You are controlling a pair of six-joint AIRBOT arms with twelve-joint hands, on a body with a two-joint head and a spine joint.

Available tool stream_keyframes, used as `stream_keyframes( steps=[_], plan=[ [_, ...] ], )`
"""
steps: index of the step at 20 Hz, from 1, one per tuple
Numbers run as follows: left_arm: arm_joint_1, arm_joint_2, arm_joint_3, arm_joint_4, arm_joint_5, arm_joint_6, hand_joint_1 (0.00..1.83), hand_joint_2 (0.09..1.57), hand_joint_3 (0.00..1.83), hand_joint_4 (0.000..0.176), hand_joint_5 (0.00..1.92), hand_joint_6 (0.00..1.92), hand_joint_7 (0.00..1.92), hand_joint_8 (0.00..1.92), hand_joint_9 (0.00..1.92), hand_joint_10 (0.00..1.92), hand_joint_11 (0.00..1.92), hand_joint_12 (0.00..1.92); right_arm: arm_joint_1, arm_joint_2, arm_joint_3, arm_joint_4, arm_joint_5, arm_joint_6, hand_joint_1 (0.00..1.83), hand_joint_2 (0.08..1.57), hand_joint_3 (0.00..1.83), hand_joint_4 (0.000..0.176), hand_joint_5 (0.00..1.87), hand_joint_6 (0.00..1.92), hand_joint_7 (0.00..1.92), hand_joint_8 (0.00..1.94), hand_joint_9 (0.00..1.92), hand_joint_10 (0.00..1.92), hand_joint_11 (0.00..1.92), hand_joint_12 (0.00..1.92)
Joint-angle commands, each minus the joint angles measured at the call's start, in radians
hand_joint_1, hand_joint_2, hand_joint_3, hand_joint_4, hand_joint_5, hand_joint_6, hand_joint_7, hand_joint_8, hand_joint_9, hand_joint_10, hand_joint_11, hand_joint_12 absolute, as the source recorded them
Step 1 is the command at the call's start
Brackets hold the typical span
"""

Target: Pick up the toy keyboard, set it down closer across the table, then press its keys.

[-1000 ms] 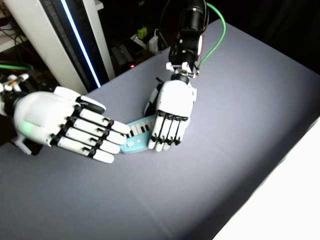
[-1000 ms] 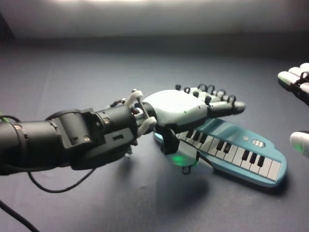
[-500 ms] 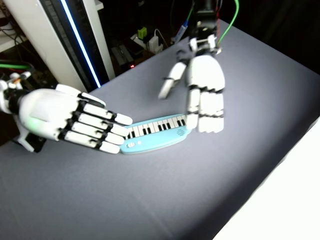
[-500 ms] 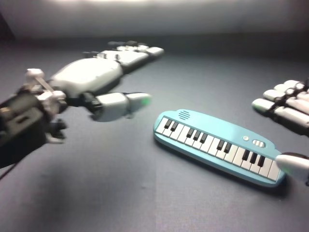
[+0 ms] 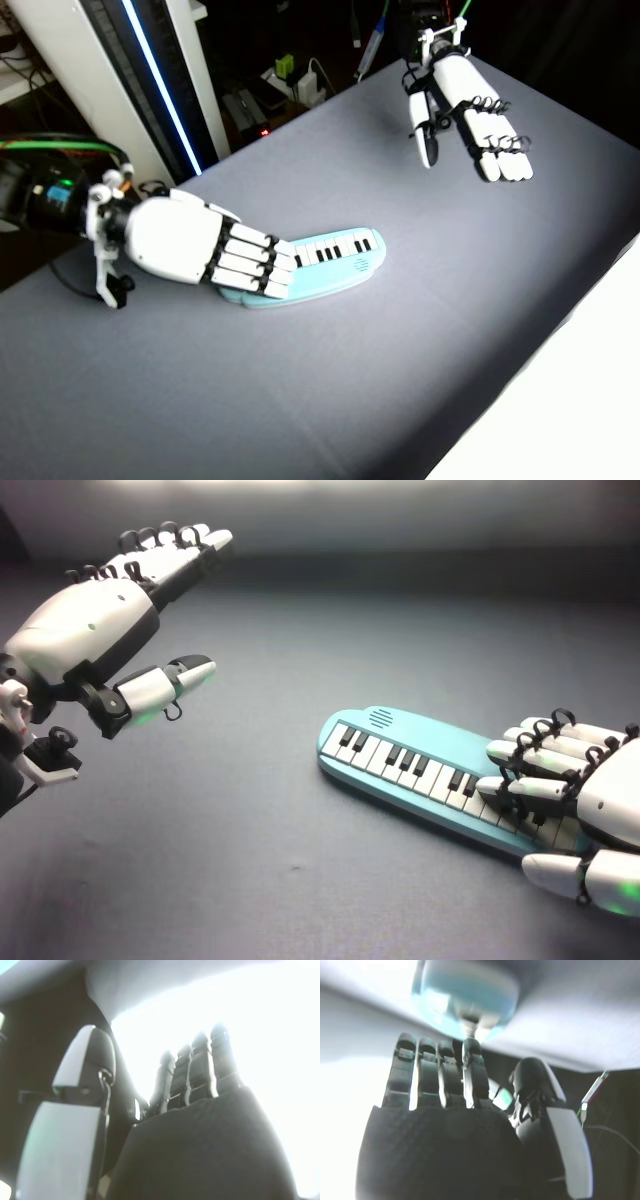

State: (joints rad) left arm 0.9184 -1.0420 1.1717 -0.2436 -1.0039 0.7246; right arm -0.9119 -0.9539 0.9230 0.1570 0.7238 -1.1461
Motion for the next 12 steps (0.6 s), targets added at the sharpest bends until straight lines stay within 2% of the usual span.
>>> stream_keyframes(
  steps=[1, 2, 3, 4, 5, 6, 7, 8, 9, 10, 11, 12],
  plan=[
    [0.000, 0.004, 0.000, 0.009, -0.129, -0.003, 0.96, 1.36, 0.00, 0.000, 0.06, 0.00, 0.00, 0.00, 0.00, 0.00, 0.00, 0.00, 0.013, 0.001, 0.003, 0.000, 0.098, -0.003, 0.00, 1.40, 0.00, 0.000, 0.60, 0.05, 0.10, 0.00, 0.00, 0.00, 0.00, 0.00],
    [0.006, 0.004, -0.003, 0.006, -0.134, -0.003, 0.96, 1.36, 0.00, 0.000, 0.06, 0.00, 0.00, 0.00, 0.00, 0.00, 0.00, 0.00, 0.013, 0.002, 0.003, 0.000, 0.102, -0.003, 0.00, 1.40, 0.00, 0.000, 0.64, 0.05, 0.12, 0.00, 0.00, 0.00, 0.00, 0.00],
    [0.013, 0.005, -0.004, 0.003, -0.139, -0.003, 0.96, 1.35, 0.00, 0.000, 0.07, 0.00, 0.00, 0.00, 0.00, 0.00, 0.00, 0.00, 0.012, 0.007, -0.001, 0.002, 0.109, -0.003, 0.00, 1.42, 0.01, 0.000, 0.57, 0.02, 0.11, 0.00, 0.00, 0.00, 0.00, 0.00],
    [0.016, 0.005, -0.005, 0.001, -0.140, -0.003, 0.98, 1.35, 0.00, 0.000, 0.08, 0.01, 0.00, 0.00, 0.00, 0.00, 0.00, 0.00, 0.012, 0.012, -0.005, 0.003, 0.114, -0.003, 0.00, 1.43, 0.01, 0.000, 0.22, 0.00, 0.02, 0.00, 0.00, 0.00, 0.00, 0.00],
    [0.019, 0.007, -0.007, 0.000, -0.142, -0.003, 0.98, 1.35, 0.00, 0.000, 0.09, 0.01, 0.00, 0.00, 0.00, 0.00, 0.00, 0.00, 0.012, 0.024, -0.018, 0.003, 0.122, -0.003, 0.04, 1.43, 0.01, 0.017, 0.11, 0.00, 0.00, 0.00, 0.00, 0.00, 0.00, 0.00],
    [0.020, 0.008, -0.008, -0.001, -0.145, -0.003, 0.98, 1.35, 0.00, 0.009, 0.09, 0.01, 0.00, 0.00, 0.00, 0.00, 0.00, 0.00, 0.009, 0.033, -0.027, 0.002, 0.129, -0.005, 0.10, 1.44, 0.00, 0.047, 0.02, 0.00, 0.00, 0.00, 0.00, 0.00, 0.00, 0.00],
    [0.023, 0.011, -0.011, -0.002, -0.152, -0.003, 0.96, 1.34, 0.00, 0.025, 0.10, 0.01, 0.00, 0.00, 0.00, 0.00, 0.00, 0.00, -0.001, 0.048, -0.040, 0.002, 0.135, -0.007, 0.09, 1.46, 0.01, 0.025, 0.00, 0.00, 0.00, 0.00, 0.00, 0.00, 0.00, 0.00],
    [0.025, 0.012, -0.011, -0.003, -0.154, -0.003, 0.96, 1.34, 0.00, 0.029, 0.10, 0.01, 0.00, 0.00, 0.00, 0.00, 0.00, 0.00, -0.005, 0.051, -0.042, 0.002, 0.135, -0.007, 0.09, 1.47, 0.01, 0.008, 0.01, 0.01, 0.00, 0.00, 0.00, 0.00, 0.00, 0.00],
    [0.028, 0.013, -0.012, -0.005, -0.155, -0.003, 0.95, 1.34, 0.00, 0.027, 0.11, 0.01, 0.00, 0.00, 0.00, 0.00, 0.00, 0.00, -0.017, 0.055, -0.046, 0.003, 0.134, -0.007, 0.09, 1.46, 0.01, 0.000, 0.07, 0.03, 0.00, 0.00, 0.00, 0.00, 0.00, 0.00],
    [0.029, 0.013, -0.012, -0.007, -0.155, -0.003, 0.94, 1.34, 0.00, 0.030, 0.11, 0.01, 0.00, 0.00, 0.00, 0.00, 0.00, 0.00, -0.033, 0.056, -0.048, 0.009, 0.134, -0.007, 0.07, 1.45, 0.00, 0.017, 0.12, 0.03, 0.00, 0.00, 0.00, 0.00, 0.00, 0.00],
    [0.030, 0.013, -0.012, -0.008, -0.156, -0.003, 0.94, 1.34, 0.00, 0.028, 0.12, 0.01, 0.00, 0.00, 0.00, 0.00, 0.00, 0.00, -0.043, 0.056, -0.049, 0.014, 0.134, -0.007, 0.01, 1.43, 0.00, 0.069, 0.16, 0.05, 0.00, 0.00, 0.00, 0.00, 0.00, 0.00],
    [0.030, 0.013, -0.012, -0.009, -0.157, -0.003, 0.94, 1.34, 0.00, 0.028, 0.12, 0.01, 0.00, 0.00, 0.00, 0.00, 0.00, 0.00, -0.052, 0.056, -0.050, 0.019, 0.133, -0.007, 0.01, 1.43, 0.00, 0.069, 0.16, 0.05, 0.00, 0.00, 0.00, 0.00, 0.00, 0.00]
  ],
)
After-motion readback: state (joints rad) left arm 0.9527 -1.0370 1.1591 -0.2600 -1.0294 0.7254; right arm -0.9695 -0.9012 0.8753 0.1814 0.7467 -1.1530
